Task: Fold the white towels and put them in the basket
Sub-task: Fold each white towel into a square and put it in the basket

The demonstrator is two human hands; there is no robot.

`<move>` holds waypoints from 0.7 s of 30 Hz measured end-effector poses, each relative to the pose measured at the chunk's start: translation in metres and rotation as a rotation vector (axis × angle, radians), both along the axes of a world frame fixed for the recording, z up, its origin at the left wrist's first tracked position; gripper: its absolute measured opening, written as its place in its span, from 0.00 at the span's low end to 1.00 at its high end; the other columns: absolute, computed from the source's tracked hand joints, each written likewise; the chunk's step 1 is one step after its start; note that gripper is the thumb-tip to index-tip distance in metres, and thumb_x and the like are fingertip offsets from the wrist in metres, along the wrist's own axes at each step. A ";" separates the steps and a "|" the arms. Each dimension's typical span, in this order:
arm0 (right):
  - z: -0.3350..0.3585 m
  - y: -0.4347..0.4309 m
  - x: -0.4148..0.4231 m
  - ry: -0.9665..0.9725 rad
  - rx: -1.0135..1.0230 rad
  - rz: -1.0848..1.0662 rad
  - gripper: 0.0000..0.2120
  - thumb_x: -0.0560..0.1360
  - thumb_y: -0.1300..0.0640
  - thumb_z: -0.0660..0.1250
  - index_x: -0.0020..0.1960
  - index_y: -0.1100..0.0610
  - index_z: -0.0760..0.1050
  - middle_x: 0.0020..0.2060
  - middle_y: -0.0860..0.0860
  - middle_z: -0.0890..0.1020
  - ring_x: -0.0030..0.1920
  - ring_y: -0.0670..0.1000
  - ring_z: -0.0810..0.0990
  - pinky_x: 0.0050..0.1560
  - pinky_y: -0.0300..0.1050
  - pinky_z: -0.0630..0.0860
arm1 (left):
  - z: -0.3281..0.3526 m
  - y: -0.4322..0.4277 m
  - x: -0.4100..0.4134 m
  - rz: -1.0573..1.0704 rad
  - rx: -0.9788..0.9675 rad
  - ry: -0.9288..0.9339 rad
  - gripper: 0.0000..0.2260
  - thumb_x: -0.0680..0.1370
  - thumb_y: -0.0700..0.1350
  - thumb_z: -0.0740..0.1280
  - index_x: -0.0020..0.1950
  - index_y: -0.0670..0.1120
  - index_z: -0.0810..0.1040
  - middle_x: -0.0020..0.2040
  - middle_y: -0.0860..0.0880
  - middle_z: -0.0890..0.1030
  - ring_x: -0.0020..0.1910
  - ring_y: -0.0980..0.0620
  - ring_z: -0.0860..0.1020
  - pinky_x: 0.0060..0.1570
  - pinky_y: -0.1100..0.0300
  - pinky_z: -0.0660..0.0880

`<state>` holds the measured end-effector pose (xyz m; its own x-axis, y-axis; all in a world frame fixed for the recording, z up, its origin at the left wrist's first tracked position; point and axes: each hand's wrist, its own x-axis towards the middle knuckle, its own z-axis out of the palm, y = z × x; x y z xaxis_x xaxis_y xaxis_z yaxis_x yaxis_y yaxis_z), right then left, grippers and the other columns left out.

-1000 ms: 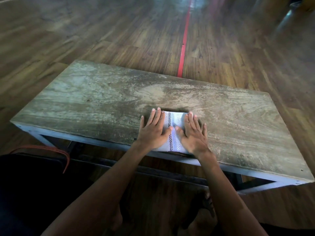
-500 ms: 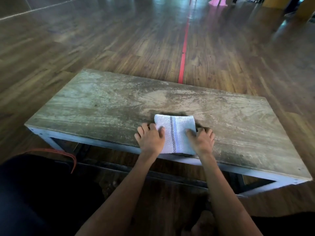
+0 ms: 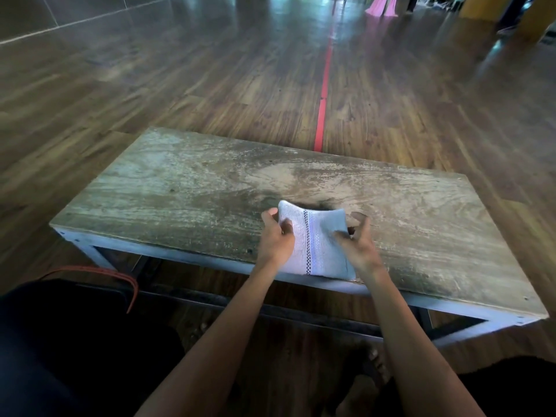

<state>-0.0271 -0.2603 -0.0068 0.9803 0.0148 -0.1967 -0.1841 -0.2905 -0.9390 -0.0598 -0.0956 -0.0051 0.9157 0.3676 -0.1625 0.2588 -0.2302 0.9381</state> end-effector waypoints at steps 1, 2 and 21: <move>0.000 0.000 -0.002 -0.019 0.009 -0.007 0.21 0.78 0.58 0.62 0.67 0.48 0.58 0.48 0.51 0.76 0.40 0.49 0.76 0.35 0.40 0.72 | 0.002 0.000 -0.001 0.007 -0.048 -0.019 0.19 0.82 0.44 0.56 0.72 0.47 0.57 0.58 0.45 0.76 0.38 0.58 0.74 0.39 0.61 0.69; -0.001 0.000 -0.003 -0.050 0.007 -0.017 0.20 0.79 0.57 0.61 0.68 0.47 0.59 0.50 0.51 0.76 0.40 0.48 0.76 0.36 0.40 0.71 | 0.004 0.000 -0.003 0.002 -0.087 -0.038 0.20 0.82 0.44 0.55 0.74 0.49 0.56 0.60 0.49 0.74 0.43 0.59 0.74 0.45 0.63 0.68; 0.114 0.188 -0.021 -0.409 0.163 0.292 0.13 0.80 0.62 0.60 0.59 0.48 0.74 0.59 0.46 0.76 0.60 0.46 0.72 0.59 0.37 0.67 | 0.104 0.167 -0.087 0.351 -0.077 -0.408 0.18 0.82 0.44 0.57 0.73 0.51 0.66 0.72 0.53 0.67 0.64 0.58 0.67 0.59 0.66 0.62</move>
